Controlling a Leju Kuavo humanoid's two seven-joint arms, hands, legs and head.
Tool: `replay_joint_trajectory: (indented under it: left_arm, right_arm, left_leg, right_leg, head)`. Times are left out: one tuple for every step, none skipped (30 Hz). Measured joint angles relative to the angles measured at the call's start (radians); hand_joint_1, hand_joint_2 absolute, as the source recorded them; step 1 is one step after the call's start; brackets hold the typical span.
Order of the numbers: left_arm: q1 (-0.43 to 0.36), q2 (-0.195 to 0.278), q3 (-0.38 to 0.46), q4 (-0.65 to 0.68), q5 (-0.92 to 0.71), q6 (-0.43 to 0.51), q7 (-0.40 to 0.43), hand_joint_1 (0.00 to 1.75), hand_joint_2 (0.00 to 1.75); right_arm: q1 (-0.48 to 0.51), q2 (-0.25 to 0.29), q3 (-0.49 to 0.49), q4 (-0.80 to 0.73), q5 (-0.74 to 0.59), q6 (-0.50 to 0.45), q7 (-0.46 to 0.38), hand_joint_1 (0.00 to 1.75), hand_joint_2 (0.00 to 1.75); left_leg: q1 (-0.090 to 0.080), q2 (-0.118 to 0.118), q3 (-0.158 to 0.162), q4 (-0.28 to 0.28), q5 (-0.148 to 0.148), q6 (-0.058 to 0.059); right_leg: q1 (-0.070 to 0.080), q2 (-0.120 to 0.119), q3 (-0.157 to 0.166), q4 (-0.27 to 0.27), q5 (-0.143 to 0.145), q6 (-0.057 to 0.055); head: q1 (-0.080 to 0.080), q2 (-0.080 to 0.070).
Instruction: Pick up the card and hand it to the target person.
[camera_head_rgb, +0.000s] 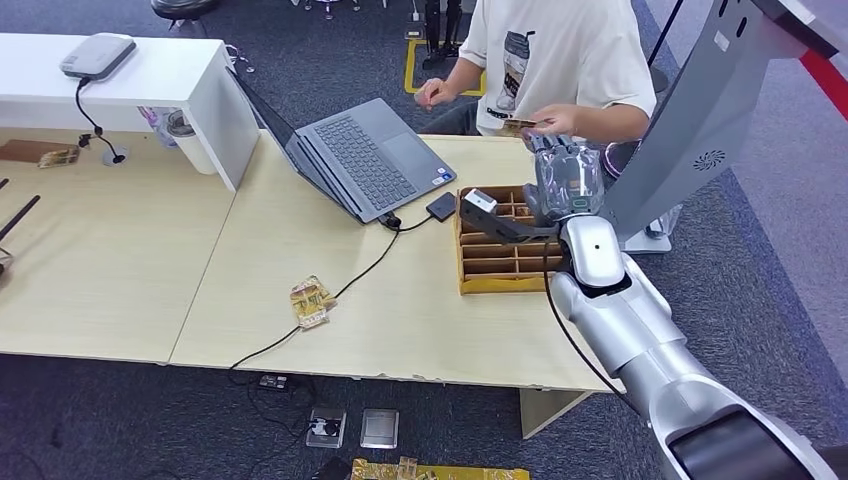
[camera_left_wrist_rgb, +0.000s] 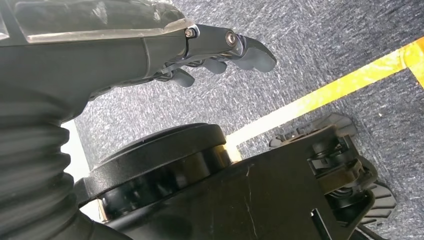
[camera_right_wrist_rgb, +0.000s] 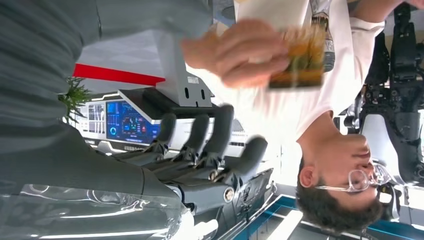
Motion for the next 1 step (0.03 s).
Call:
replay_joint_trajectory:
  left_arm:
    - [0.0, 0.0, 0.0, 0.0, 0.0, 0.0, 0.0, 0.0, 1.75]
  right_arm:
    - [0.0, 0.0, 0.0, 0.0, 0.0, -0.001, 0.001, 0.0, 1.75]
  left_leg:
    - [0.0, 0.0, 0.0, 0.0, 0.0, 0.0]
  right_leg:
    - [0.0, 0.0, 0.0, 0.0, 0.0, 0.0]
  head:
    - [0.0, 0.0]
